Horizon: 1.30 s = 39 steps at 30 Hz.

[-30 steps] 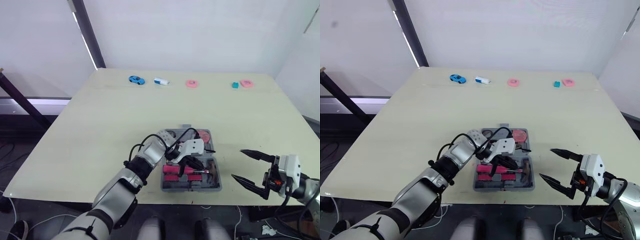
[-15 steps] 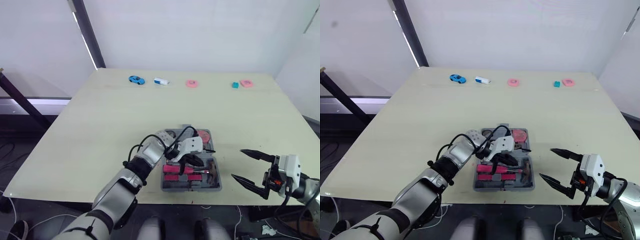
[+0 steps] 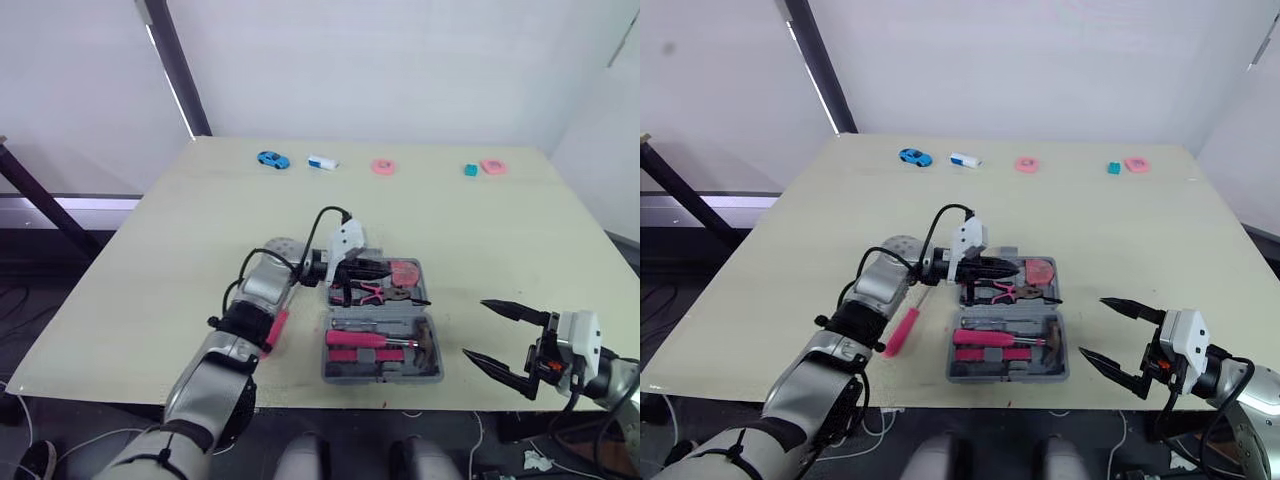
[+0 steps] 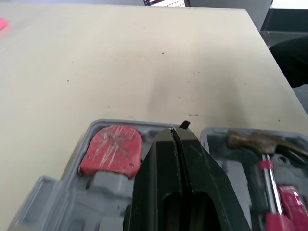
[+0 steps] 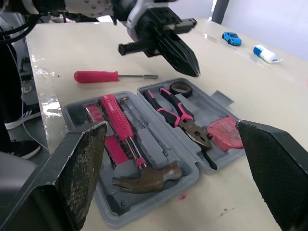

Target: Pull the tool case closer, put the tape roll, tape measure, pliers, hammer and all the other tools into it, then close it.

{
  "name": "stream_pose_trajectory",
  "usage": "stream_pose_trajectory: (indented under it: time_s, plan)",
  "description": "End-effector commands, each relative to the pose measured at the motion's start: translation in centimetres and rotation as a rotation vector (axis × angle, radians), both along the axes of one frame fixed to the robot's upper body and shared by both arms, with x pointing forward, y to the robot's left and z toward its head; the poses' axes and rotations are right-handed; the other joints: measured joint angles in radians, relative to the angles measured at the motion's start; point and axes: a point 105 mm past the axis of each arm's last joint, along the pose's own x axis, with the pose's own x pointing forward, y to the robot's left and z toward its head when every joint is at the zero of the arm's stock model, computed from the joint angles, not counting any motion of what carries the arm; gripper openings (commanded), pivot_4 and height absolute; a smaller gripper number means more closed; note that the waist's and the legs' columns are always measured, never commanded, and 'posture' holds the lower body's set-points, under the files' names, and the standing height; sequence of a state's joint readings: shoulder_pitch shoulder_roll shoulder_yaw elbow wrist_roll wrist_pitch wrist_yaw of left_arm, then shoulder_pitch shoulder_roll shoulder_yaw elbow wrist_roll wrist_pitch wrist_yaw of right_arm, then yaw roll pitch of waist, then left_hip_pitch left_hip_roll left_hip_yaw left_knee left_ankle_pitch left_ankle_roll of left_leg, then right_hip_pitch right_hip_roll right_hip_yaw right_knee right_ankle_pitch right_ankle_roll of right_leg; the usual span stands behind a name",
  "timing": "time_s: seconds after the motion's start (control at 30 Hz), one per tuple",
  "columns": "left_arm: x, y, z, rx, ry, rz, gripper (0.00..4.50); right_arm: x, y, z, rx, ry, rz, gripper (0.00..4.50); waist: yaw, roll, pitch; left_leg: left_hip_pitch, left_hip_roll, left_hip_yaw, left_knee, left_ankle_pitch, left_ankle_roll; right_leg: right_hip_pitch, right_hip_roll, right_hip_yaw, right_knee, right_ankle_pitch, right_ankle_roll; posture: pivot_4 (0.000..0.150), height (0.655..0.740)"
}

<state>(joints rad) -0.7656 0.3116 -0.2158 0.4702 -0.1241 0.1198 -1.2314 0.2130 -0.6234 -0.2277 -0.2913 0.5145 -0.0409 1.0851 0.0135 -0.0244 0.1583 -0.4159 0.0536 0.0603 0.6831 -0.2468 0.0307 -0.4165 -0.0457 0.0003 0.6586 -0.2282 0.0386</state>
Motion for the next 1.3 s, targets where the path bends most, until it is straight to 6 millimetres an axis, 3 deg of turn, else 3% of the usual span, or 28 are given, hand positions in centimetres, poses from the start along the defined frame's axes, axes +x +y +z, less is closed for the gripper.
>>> stream_pose_trajectory:
  time_s: [0.03, 0.33, 0.87, 1.3]
  plan:
    - [-1.3, 0.4, 2.1, -0.055, -0.055, -0.07, 0.02, 0.0, -0.1, 0.5, 0.001, -0.028, 0.002, 4.5, 0.0, 0.0, 0.0, 0.0, 0.0, 0.0, 0.0, 0.0, 0.0, 0.0, 0.0, 0.0, 0.0, 0.0, 0.0, 0.15, 0.7395]
    - [-3.7, 1.7, 0.6, 0.019, -0.087, -0.127, 0.02, 0.0, -0.1, 0.5, 0.001, -0.025, 0.003, 4.5, -0.001, 0.0, 0.0, 0.001, 0.0, 0.0, 0.0, 0.0, 0.0, 0.0, 0.0, 0.0, 0.0, 0.0, 0.0, 0.15, 0.7395]
    - [-5.8, 0.3, -4.1, 0.106, -0.051, -0.238, 0.02, 0.0, -0.2, 0.6, -0.004, -0.028, -0.004, 4.5, 0.001, 0.0, 0.0, 0.001, 0.0, 0.001, 0.0, 0.0, 0.0, 0.001, 0.0, 0.0, 0.0, 0.0, 0.0, 0.15, 0.7395]
    - [-5.4, 0.0, -6.3, 0.172, -0.059, -0.261, 0.02, 0.0, -0.3, 0.6, -0.005, -0.029, -0.005, 4.5, 0.001, 0.0, 0.0, 0.001, 0.0, 0.0, 0.0, 0.0, 0.0, 0.0, 0.0, 0.0, 0.0, 0.0, 0.0, 0.15, 0.7395]
